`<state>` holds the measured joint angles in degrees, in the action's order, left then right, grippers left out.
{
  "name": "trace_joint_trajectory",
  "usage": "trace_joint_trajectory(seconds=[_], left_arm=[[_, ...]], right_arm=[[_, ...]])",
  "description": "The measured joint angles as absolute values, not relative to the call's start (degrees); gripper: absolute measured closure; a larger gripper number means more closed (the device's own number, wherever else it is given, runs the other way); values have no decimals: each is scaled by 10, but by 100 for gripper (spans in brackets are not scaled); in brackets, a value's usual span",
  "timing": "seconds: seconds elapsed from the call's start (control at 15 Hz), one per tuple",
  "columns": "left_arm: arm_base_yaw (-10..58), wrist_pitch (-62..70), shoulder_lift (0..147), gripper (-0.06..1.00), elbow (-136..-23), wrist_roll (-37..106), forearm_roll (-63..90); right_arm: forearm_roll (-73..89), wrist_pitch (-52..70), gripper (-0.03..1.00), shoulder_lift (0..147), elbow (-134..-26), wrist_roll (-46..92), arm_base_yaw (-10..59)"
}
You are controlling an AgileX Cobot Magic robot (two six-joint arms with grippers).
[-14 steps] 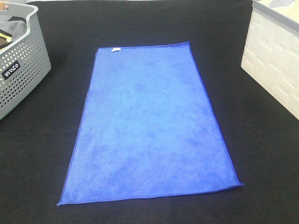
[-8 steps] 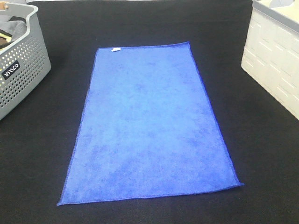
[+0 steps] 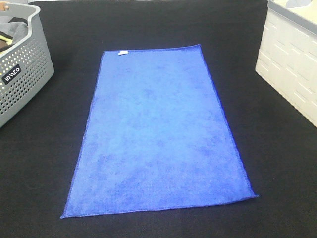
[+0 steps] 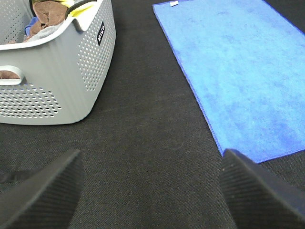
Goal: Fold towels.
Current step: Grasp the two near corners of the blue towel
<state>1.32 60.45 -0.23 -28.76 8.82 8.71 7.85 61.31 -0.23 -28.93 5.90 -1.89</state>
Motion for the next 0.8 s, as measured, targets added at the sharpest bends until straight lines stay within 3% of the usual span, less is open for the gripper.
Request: trace_joint_trajectory(seconds=[0.8], left_arm=[[13, 604, -2, 19, -288, 88, 87]], right_arm=[[78, 613, 12, -2, -289, 59, -19]])
